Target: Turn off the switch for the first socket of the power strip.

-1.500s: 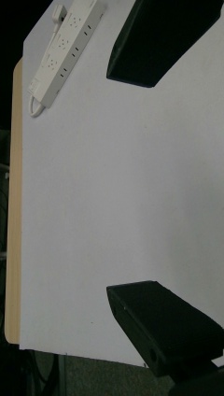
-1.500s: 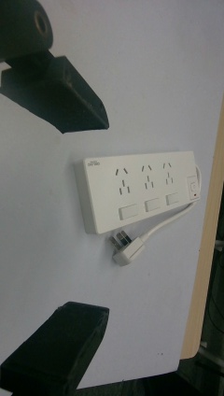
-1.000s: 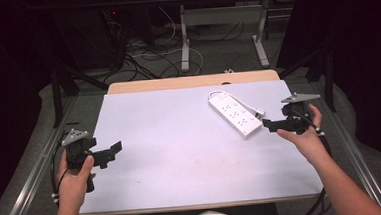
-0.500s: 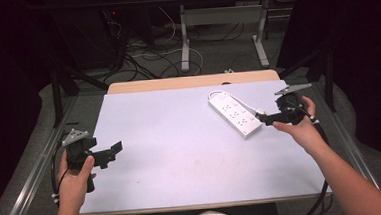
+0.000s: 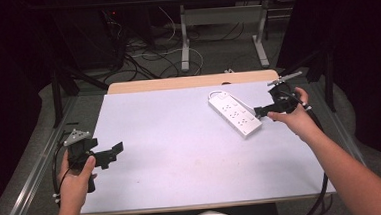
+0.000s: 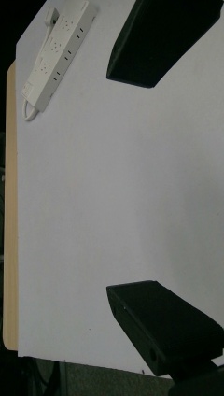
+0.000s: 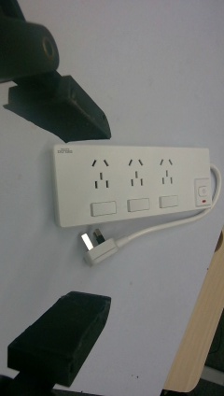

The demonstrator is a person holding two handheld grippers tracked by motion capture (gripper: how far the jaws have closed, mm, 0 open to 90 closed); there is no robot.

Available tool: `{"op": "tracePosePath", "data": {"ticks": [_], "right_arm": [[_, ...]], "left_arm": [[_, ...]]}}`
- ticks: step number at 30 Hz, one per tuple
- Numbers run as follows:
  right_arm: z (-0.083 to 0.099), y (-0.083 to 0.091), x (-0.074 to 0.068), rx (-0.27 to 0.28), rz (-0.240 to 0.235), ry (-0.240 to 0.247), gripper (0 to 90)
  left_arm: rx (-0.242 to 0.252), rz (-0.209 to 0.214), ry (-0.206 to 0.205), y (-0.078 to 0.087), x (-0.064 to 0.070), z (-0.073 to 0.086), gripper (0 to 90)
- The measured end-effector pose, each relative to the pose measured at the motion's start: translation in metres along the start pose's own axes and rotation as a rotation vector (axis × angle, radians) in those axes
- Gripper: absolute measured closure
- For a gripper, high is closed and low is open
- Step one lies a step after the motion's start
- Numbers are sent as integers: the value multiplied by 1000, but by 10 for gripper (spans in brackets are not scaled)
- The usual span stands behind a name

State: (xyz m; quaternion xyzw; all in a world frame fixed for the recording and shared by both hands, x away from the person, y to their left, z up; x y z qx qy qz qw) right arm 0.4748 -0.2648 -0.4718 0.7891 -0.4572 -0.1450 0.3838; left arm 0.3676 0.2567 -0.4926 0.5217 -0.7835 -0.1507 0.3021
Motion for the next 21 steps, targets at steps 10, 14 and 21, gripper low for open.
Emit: {"op": "tracePosePath", "data": {"ticks": [10,14,21], "right_arm": [[-21,-11,9,-11,16,-4,158],[-28,-15,10,-20,20,0,162],[-38,-27,11,-34,26,-1,176]], "left_arm": [[0,-5,0,2,-2,-1,6],[1,-5,1,2,-2,-1,6],[7,-5,2,3,-2,-2,6]]}}
Point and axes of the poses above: each handheld gripper's, and its own axes: y roughly backward along the jaws, z roughly out of its underside, x roughly to its right, the point moved 6 cm from there along -y, roughly forward along the jaws, and after that the axes turned 9 degrees about y, right-handed, at the moved point
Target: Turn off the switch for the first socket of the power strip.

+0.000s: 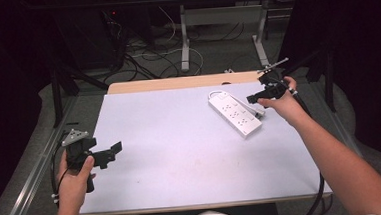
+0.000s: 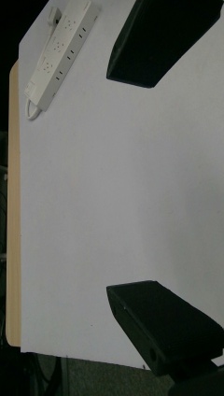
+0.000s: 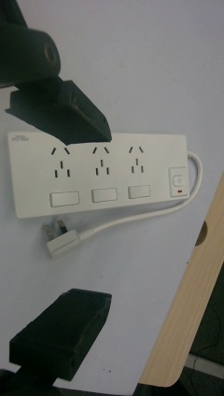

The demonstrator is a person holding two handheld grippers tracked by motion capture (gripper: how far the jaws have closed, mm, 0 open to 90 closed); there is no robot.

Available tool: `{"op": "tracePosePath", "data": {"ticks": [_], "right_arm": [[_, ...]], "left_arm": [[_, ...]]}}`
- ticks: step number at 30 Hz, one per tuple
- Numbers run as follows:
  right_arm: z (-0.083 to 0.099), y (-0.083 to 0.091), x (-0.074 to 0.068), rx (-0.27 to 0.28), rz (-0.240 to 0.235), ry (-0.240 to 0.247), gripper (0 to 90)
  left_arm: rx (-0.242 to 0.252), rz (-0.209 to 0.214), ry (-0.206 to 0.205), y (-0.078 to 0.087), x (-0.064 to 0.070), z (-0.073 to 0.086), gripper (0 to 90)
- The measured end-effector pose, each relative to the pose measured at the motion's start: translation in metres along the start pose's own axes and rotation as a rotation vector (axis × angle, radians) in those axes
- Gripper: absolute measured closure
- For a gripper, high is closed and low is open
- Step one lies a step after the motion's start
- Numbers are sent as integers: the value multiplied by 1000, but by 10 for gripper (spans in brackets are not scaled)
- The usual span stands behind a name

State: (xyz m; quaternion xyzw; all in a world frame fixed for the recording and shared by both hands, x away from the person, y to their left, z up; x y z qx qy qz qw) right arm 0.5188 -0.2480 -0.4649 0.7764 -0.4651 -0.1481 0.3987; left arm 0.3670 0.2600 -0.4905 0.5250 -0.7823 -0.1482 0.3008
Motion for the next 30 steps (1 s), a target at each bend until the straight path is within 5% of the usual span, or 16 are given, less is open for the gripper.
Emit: {"op": "tracePosePath", "data": {"ticks": [12,30], "right_arm": [[-19,-18,-3,-8,-10,-4,187],[-22,-48,3,-62,-6,-40,345]], "left_arm": [[2,1,3,0,-1,0,6],[-3,0,-1,-1,-1,1,6]]}}
Point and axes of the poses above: each handheld gripper's, and its own axes: y roughly backward along the jaws, z roughly out of its underside, x roughly to its right, the point moved 6 cm from there along -y, roughly forward along the jaws, and after that the axes turned 9 degrees about y, right-handed, at the moved point
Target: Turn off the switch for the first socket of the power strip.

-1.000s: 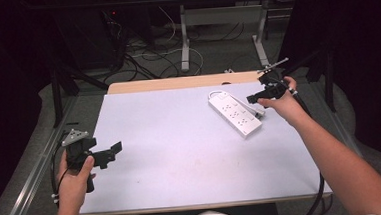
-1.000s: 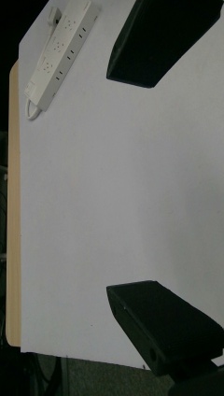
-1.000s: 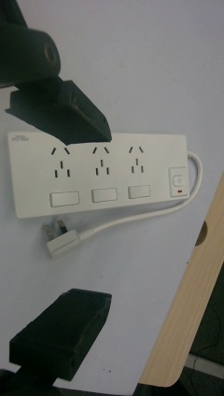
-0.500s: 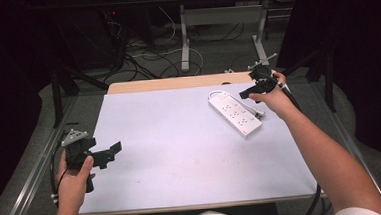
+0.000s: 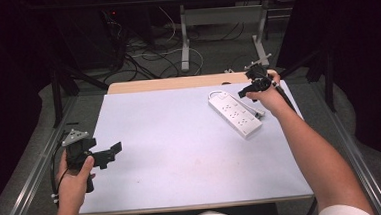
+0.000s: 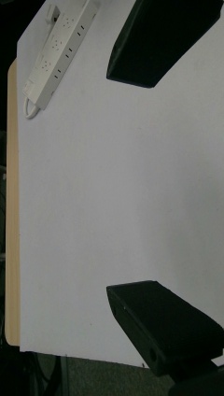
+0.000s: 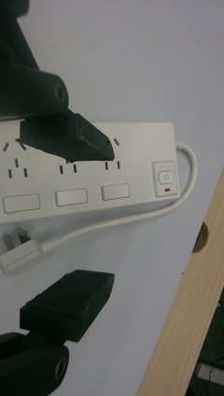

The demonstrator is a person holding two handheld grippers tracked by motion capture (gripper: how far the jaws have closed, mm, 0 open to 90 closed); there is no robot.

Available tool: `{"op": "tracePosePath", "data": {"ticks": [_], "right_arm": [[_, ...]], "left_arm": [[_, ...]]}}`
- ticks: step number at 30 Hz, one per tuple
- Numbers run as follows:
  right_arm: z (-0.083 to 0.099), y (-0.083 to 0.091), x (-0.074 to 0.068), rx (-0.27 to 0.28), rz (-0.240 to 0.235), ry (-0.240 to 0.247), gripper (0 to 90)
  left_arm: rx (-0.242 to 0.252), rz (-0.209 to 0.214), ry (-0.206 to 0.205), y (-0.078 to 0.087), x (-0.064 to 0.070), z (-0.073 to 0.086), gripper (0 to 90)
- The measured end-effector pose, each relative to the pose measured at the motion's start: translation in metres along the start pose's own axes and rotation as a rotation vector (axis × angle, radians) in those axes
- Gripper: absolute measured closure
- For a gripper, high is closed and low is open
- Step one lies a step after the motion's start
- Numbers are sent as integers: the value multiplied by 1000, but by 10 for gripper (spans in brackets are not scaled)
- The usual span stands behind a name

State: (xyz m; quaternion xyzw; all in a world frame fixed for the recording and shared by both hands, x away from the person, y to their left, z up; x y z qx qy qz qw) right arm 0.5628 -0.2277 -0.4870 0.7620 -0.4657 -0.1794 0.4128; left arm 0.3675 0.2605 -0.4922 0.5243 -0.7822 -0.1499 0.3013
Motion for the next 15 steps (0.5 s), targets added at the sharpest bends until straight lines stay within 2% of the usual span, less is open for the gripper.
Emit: {"op": "tracePosePath", "data": {"ticks": [2,6,10,14,15], "right_arm": [[0,-3,2,-10,5,-18,353],[2,-9,8,-19,12,-19,365],[3,-15,11,-33,1,-40,392],[3,-19,15,-29,14,-39,404],[3,-20,15,-29,19,-51,417]], "left_arm": [[0,0,-1,0,0,0,6],[0,-2,-1,0,-1,0,6],[0,-2,-1,0,-1,0,6],[1,-1,-1,0,-1,0,6],[0,-1,-2,0,-1,0,6]]}}
Point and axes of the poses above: each handheld gripper's, and its own axes: y roughly backward along the jaws, z roughly out of its underside, x roughly to its right, the point moved 6 cm from there along -y, roughly forward along the jaws, and after that the axes turned 9 degrees about y, right-handed, at the moved point
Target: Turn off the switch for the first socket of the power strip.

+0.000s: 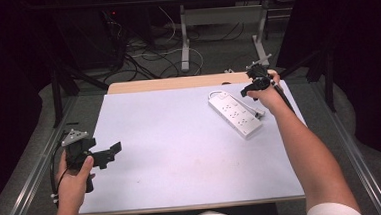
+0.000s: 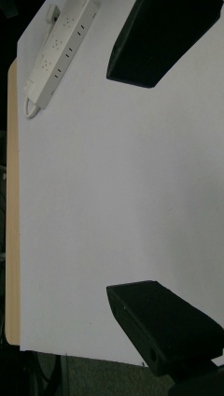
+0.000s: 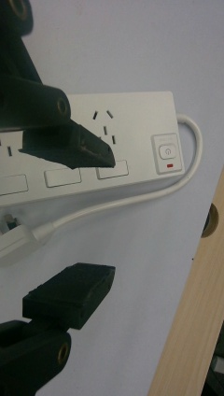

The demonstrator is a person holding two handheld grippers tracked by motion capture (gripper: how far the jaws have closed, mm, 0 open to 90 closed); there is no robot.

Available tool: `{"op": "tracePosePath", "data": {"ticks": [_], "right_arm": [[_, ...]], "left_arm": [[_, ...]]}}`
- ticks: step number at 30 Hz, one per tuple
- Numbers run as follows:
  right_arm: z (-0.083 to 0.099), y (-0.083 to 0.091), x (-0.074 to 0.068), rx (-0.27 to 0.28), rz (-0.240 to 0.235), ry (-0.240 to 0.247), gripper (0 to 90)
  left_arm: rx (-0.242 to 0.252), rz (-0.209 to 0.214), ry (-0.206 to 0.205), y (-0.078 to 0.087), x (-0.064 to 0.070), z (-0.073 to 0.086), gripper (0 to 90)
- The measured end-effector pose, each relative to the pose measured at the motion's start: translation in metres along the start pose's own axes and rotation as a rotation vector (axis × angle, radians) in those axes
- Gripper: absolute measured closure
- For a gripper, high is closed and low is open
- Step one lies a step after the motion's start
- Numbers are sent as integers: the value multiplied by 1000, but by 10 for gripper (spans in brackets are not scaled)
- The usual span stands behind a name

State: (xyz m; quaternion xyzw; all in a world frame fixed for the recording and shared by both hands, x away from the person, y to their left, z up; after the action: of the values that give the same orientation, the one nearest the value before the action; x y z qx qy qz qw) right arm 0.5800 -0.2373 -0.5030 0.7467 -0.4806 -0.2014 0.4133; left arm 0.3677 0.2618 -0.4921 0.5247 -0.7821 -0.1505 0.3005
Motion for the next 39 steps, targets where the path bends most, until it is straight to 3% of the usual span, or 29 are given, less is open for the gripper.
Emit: {"op": "tracePosePath", "data": {"ticks": [12,25,35,39], "right_arm": [[-1,-17,-1,-8,-12,-2,558],[-3,-30,-6,1,-12,-43,711],[1,-41,-11,-47,-37,-81,820],[2,-45,-13,-45,-47,-61,843]], "left_arm": [[3,-4,7,2,-2,0,6],[4,-5,5,3,-3,-1,8],[5,-9,6,4,-4,-1,12],[2,-11,6,4,-4,-1,12]]}}
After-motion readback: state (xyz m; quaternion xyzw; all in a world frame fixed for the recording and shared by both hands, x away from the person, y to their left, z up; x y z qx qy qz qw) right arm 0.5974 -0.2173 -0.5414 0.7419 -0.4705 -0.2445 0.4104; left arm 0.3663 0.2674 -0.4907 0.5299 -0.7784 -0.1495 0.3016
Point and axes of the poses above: each handheld gripper's, and its own axes: y roughly backward along the jaws, z roughly out of its underside, x roughly to its right, the point moved 6 cm from there along -y, roughly forward along the jaws, and after that the axes turned 9 degrees about y, right-handed, at the moved point
